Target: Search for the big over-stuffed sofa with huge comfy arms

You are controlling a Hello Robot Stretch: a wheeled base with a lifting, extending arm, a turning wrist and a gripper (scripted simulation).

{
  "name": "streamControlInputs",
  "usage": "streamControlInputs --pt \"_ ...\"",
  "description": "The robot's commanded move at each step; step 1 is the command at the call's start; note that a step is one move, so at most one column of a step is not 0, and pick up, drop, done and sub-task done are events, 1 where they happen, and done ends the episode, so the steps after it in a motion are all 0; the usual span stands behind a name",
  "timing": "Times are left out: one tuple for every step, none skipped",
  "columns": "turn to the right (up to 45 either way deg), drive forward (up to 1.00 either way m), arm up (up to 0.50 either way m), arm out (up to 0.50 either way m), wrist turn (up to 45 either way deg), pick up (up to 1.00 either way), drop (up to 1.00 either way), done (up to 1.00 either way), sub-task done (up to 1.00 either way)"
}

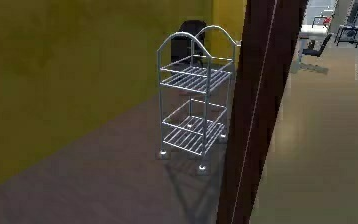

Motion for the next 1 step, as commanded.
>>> streamControlInputs --pt "-45.0 0.00 0.00 0.00 0.0 0.00 0.00 0.00 0.00"
